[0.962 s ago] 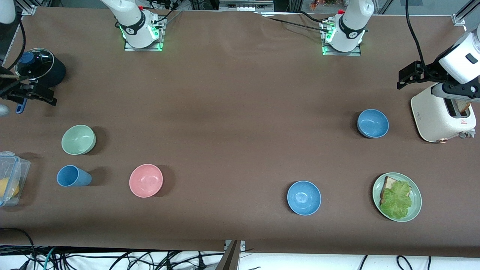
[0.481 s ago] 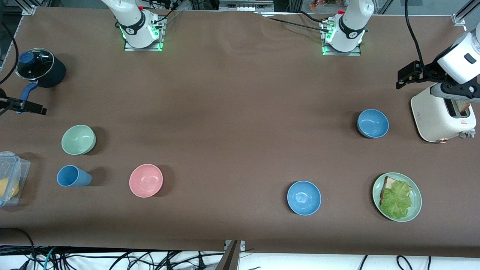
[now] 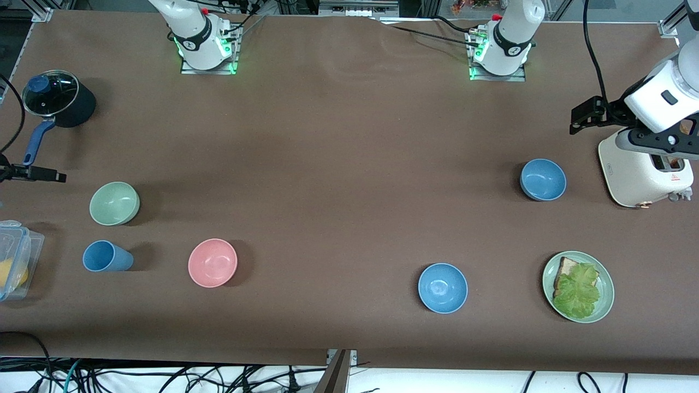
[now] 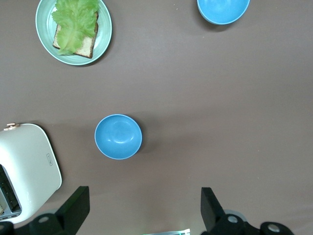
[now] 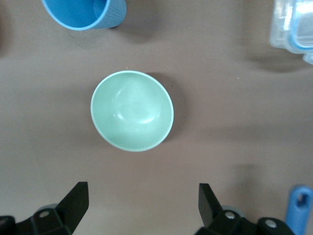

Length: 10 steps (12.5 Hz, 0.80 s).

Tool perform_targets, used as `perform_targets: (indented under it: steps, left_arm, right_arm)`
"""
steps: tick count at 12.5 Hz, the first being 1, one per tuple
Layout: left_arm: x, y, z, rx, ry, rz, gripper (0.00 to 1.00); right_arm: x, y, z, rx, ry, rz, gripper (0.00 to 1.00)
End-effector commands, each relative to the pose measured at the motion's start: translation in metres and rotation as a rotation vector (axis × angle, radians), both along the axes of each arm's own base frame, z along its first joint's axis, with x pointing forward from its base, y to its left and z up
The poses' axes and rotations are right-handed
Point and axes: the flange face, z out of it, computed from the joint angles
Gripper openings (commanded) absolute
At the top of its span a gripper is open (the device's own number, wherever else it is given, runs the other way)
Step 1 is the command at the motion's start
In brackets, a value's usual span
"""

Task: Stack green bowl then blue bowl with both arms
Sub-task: 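Move the right gripper over to the pale green bowl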

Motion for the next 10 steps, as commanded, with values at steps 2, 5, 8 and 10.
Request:
perform_targets:
  steps: [2, 5, 8, 10]
  left_arm:
    - [0.006, -0.004, 0.001, 0.008, 0.010, -0.013, 1.00]
    - [0.006, -0.002, 0.000, 0.008, 0.013, -0.010, 1.00]
    - [0.005, -0.011, 0.000, 0.007, 0.012, -0.023, 1.00]
    - [0.006, -0.014, -0.005, 0.029, 0.020, -0.030, 1.00]
  right_arm:
    - [-0.009, -0.028, -0.061, 0.100, -0.051, 0.037, 0.99]
    - [-0.010, -0.034, -0.090, 0.099, -0.051, 0.038, 0.99]
    - [-0.006, -0.035, -0.114, 0.111, -0.072, 0.017, 0.99]
    - [-0.006, -0.030, -0.127, 0.136, -0.099, -0.011, 0.99]
